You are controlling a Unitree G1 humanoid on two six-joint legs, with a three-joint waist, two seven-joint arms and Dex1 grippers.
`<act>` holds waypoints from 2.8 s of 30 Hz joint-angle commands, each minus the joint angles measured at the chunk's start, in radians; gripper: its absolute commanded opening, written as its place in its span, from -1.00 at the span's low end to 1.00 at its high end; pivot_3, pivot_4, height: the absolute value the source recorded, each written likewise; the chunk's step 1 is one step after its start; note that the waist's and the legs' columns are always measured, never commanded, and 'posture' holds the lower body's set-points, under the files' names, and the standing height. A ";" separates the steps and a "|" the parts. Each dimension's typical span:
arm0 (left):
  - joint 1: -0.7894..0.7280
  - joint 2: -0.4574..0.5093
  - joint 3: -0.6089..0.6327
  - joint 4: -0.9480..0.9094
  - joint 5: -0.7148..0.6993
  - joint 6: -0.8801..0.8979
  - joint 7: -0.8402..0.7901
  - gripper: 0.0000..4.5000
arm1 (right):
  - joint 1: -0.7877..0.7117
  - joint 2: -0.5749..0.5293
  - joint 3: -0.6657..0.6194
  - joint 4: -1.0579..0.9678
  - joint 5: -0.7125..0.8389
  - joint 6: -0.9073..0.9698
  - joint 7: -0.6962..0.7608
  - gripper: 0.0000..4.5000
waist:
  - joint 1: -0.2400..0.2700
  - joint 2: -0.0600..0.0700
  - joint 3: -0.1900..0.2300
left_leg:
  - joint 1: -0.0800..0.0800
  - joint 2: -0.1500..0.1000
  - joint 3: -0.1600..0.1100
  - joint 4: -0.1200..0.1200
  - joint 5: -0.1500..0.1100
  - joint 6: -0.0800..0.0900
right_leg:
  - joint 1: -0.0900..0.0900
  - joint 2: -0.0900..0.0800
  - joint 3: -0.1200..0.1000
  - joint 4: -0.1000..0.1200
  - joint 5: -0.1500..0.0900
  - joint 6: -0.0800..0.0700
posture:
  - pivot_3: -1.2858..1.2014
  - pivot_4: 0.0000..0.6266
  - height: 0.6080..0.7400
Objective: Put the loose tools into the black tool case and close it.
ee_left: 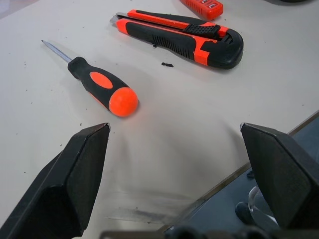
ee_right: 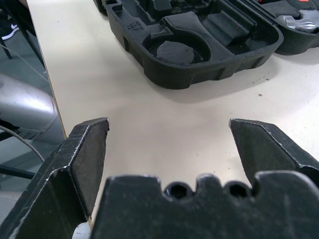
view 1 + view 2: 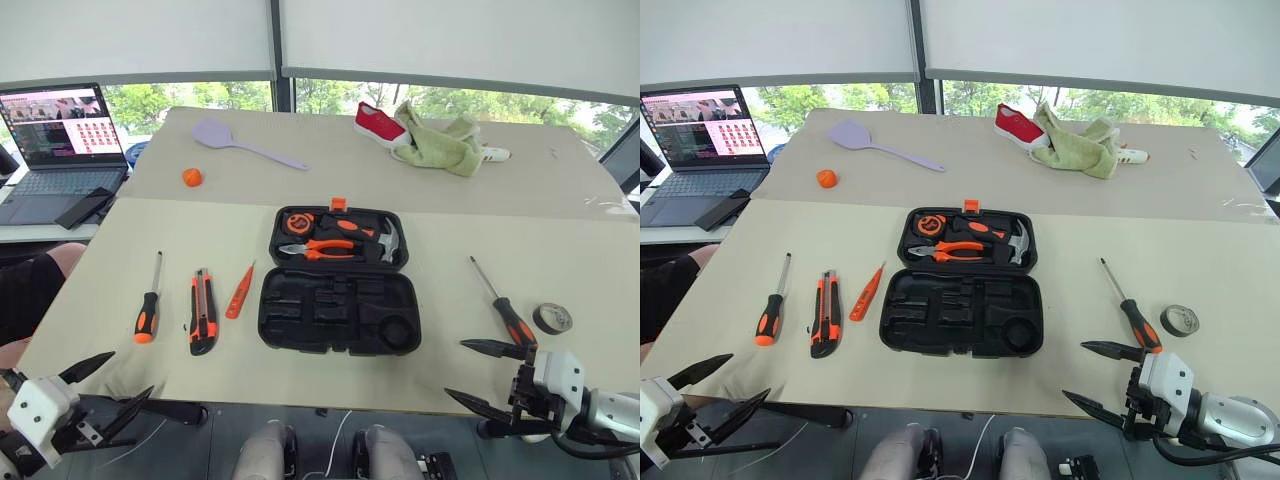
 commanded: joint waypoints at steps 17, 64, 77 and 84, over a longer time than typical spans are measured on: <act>0.050 0.019 0.291 -0.179 -0.506 0.717 0.342 1.00 | -0.304 0.171 0.174 -0.257 0.177 0.168 -0.121 0.99 | 0.012 -0.005 -0.001 | -0.001 0.005 -0.001 0.008 -0.003 -0.003 | 0.001 0.000 0.000 0.003 0.000 -0.003 | 0.03 -0.52 1.00; -1.349 0.110 -0.947 0.375 0.284 0.293 -0.239 -0.61 | -0.296 0.057 0.011 -0.143 0.122 0.143 -0.122 1.00 | 0.000 -0.005 0.002 | -0.003 0.005 0.026 0.009 0.010 -0.007 | -0.015 0.018 0.025 0.018 0.004 -0.003 | 0.03 -0.52 1.00; -1.411 0.010 -0.984 0.522 0.394 0.171 -0.268 -0.61 | -0.172 0.069 -0.029 -0.268 0.121 0.167 -0.208 1.00 | 0.000 -0.005 0.002 | -0.007 0.006 0.025 0.013 0.007 -0.002 | -0.016 0.016 0.026 0.019 0.004 -0.003 | 0.03 -0.52 1.00; -1.401 -0.052 -0.898 0.470 0.327 0.199 -0.211 0.26 | -0.188 0.071 0.003 -0.287 0.123 0.199 -0.234 1.00 | 0.005 -0.005 0.002 | -0.008 0.006 0.024 0.015 0.007 -0.002 | -0.016 0.016 0.026 0.019 0.004 -0.002 | 0.03 -0.52 1.00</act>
